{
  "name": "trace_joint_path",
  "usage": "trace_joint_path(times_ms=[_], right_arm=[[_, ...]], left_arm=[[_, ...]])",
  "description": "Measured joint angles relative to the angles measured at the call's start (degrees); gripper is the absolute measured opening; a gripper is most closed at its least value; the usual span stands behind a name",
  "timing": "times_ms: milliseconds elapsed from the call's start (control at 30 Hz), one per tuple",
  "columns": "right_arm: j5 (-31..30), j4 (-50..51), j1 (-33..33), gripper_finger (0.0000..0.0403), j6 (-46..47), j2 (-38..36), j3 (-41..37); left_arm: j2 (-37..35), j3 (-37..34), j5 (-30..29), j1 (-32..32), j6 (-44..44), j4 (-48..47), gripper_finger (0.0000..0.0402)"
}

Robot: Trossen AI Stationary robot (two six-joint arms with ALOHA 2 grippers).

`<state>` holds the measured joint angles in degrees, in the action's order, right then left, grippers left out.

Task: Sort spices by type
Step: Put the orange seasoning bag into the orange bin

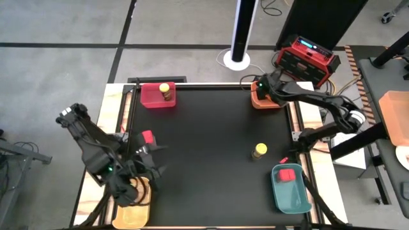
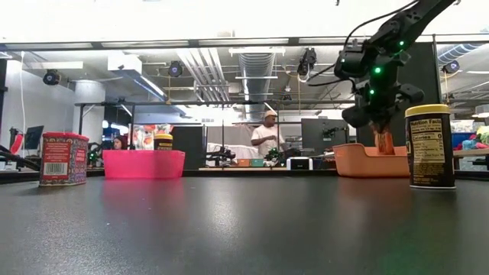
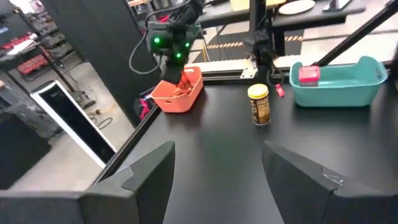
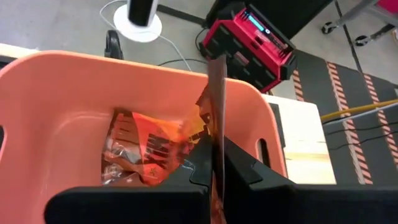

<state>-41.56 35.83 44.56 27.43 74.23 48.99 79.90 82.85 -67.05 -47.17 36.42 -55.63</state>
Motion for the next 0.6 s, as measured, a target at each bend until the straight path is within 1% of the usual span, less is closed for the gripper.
trace_joint_path(times_ms=[200,400,600], right_arm=[[0.0,-2.7,0.0,0.0009,-0.3,2.6,0.0],[-0.5,-3.3,0.5,0.0009,-1.1,4.3,0.0],[-0.6,-3.2,2.3,0.0009,-1.6,4.4,0.0]], left_arm=[[-2.3,0.0,-0.3,-1.5,0.6,-0.5,0.0223],[-3.1,0.0,-4.2,-2.8,1.1,-1.9,0.0223],[-3.7,-0.1,-5.1,-3.1,1.8,-2.5,0.0223]])
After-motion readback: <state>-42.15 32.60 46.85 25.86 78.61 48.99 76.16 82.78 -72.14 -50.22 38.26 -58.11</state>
